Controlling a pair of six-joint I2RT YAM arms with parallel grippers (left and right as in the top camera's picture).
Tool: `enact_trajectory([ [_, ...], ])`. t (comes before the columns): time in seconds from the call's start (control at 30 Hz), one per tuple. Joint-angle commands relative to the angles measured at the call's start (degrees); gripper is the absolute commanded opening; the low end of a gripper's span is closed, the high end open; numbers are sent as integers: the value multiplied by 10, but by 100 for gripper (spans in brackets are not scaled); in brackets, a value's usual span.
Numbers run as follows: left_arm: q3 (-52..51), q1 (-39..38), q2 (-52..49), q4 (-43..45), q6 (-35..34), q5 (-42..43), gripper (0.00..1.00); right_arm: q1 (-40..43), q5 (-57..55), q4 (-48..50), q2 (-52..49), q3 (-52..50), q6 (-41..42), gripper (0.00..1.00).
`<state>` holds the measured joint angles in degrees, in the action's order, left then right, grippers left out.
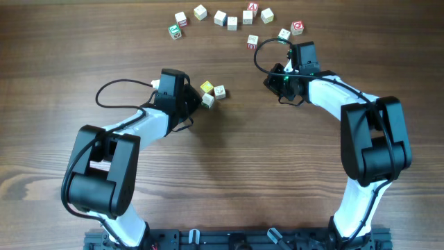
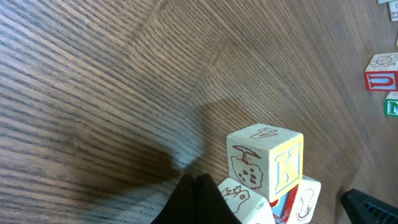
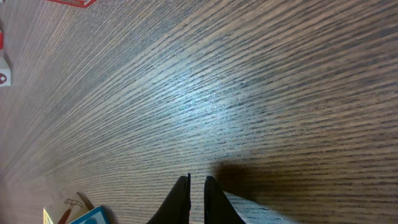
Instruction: Form a circle
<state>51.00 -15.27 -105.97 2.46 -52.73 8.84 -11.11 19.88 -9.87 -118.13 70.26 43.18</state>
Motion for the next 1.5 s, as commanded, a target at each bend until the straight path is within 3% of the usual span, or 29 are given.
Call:
enact_trajectory([
  [0.0, -2, 1, -8, -4, -7, -5, 4, -3, -8, 2, 14, -2, -12, 10],
  [0.6, -2, -8, -8, 30, -17, -22, 4, -3, -8, 3, 14, -2, -11, 10],
  [1.03, -2, -8, -8, 45, -17, 32, 4, -3, -8, 4, 14, -2, -10, 10],
  [1.47, -2, -8, -8, 47, -17, 34, 4, -3, -8, 4, 14, -2, -10, 10],
])
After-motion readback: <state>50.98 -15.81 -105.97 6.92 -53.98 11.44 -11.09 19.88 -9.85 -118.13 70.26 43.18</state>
